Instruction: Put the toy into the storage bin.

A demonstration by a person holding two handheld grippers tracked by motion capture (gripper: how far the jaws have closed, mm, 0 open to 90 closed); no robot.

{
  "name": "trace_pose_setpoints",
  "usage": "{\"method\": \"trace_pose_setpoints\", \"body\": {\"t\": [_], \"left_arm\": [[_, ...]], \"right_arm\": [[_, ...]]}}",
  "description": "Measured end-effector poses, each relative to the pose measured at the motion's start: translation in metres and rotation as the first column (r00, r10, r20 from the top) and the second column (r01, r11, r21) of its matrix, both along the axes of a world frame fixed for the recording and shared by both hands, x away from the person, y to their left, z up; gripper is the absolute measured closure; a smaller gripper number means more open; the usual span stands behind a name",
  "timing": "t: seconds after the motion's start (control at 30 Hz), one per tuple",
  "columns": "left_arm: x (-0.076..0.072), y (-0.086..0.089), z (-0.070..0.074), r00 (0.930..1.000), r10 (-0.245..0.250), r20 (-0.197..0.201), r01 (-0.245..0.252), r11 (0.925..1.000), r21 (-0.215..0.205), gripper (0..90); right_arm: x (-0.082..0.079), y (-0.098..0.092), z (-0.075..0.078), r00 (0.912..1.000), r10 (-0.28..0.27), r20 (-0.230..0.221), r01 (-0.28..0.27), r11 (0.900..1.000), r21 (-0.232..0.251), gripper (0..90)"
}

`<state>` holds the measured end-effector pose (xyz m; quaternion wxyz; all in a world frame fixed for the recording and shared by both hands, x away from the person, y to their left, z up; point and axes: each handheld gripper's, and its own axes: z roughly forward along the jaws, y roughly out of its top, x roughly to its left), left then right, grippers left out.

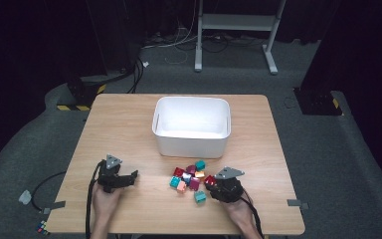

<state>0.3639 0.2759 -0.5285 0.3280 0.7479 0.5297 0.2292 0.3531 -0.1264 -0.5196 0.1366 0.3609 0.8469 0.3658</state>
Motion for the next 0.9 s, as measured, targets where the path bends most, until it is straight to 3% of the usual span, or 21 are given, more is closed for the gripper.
{"method": "trace_pose_setpoints", "body": {"t": [0.33, 0.9], "left_arm": [[0.000, 0.000, 0.000, 1.0000, -0.002, 0.000, 0.002, 1.0000, 0.001, 14.5], [0.000, 0.000, 0.000, 1.0000, -0.001, 0.001, 0.001, 1.0000, 0.000, 14.7]], "right_arm": [[-0.002, -0.010, 0.007, 1.0000, 0.002, 0.002, -0.002, 1.000, 0.016, 58.8], [0.002, -0.026, 0.041, 0.9994, -0.026, 0.021, 0.024, 0.997, 0.068, 58.8]]}}
